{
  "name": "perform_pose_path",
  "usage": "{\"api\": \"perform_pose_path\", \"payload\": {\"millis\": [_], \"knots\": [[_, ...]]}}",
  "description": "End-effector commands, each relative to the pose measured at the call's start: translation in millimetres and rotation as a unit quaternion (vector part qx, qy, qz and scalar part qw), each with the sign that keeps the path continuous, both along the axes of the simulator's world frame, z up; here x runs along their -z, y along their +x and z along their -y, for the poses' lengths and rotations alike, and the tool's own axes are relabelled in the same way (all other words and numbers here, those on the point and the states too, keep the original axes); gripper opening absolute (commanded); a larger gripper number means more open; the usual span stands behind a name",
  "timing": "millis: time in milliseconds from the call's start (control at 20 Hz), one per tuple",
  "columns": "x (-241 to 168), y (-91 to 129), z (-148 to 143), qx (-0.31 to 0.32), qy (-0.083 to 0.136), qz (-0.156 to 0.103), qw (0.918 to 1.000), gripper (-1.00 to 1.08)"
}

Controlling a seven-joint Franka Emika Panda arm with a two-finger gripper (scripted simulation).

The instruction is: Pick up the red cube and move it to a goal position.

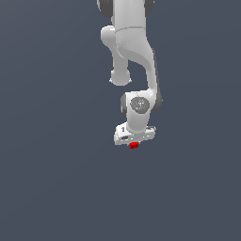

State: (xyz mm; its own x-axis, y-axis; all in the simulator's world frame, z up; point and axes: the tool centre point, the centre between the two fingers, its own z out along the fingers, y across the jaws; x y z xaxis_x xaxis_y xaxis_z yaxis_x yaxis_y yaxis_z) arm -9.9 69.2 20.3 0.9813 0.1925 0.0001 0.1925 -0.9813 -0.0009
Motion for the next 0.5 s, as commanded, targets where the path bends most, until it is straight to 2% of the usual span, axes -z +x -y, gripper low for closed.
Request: {"api": "perform_pose_path", "payload": {"millis": [0,450], "knots": [[0.0,0.0,0.0,0.000,0.000,0.000,1.0000,-1.00],[-21.2,11.8,7.5,0.000,0.000,0.000,1.0000,-1.00]]}}
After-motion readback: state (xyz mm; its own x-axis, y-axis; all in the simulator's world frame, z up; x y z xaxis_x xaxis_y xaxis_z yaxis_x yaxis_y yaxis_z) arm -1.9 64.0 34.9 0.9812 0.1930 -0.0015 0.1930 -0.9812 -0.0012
